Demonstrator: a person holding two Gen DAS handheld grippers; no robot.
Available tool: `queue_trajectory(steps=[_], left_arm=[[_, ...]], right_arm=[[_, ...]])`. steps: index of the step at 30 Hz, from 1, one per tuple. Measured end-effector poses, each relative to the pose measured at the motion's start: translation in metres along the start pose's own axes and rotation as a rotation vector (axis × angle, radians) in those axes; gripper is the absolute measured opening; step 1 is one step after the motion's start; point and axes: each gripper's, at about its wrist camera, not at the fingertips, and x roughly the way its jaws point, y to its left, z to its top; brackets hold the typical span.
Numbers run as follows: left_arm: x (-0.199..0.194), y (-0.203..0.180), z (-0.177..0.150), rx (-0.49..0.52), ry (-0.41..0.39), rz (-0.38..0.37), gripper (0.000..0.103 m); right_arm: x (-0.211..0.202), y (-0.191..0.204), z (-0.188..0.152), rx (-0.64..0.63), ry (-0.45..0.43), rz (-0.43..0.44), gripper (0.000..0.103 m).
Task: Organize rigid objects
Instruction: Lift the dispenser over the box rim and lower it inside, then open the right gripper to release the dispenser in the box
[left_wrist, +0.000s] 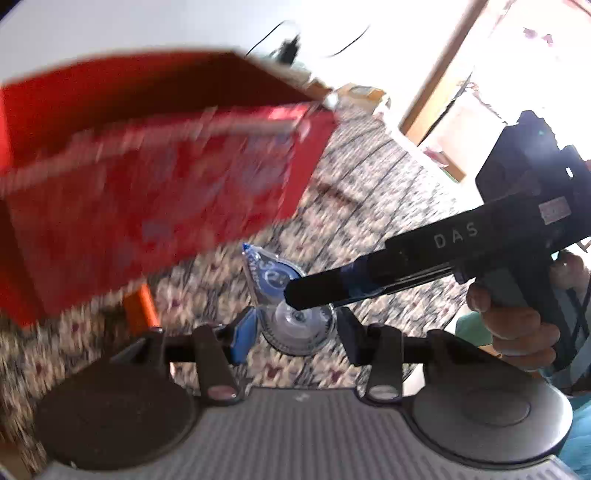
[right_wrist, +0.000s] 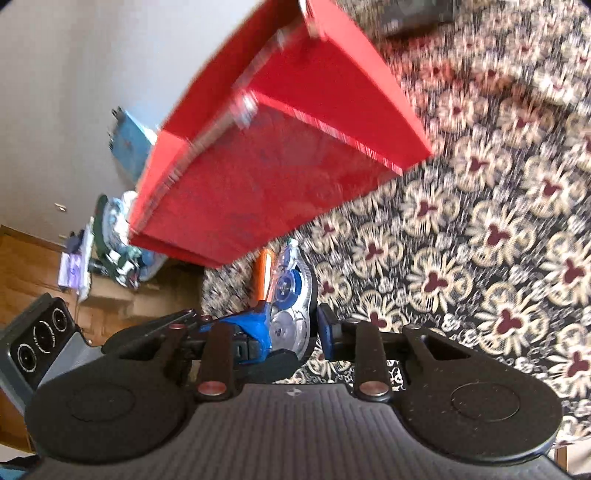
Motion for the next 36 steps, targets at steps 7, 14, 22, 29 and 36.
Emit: queue_trajectory(steps=[7,14,22,29,36], left_arm=[[-0.043,-0.020,0.043,0.132,-0.168,-0.019,0.045],[-0.072,-0.009,0.087,0.171,-0.296,0.092,0.045],[-0.052,0.042,0.114,0.059,-0.222,0.192,0.045],[-0.022,0.092,0.108,-0.103,-0.096,0.205,0.046],[-0.002,0.112,0.095,-0.176,-0.010,0.258,0.047]], right_arm=[[-0.046,0.035,0.028,-0.125,-0.157,0.078,0.007],[-0.030,0.079,0.076,-0.258,-0.222,0.114,0.007],[0.039,0.093,0.127,-0.241,-0.058,0.075,0.007],[0.104,0.090,0.144,-0.223,0.166,-0.015,0.007],[0.139,0.086,0.139,-0.211,0.280,-0.063,0.007]])
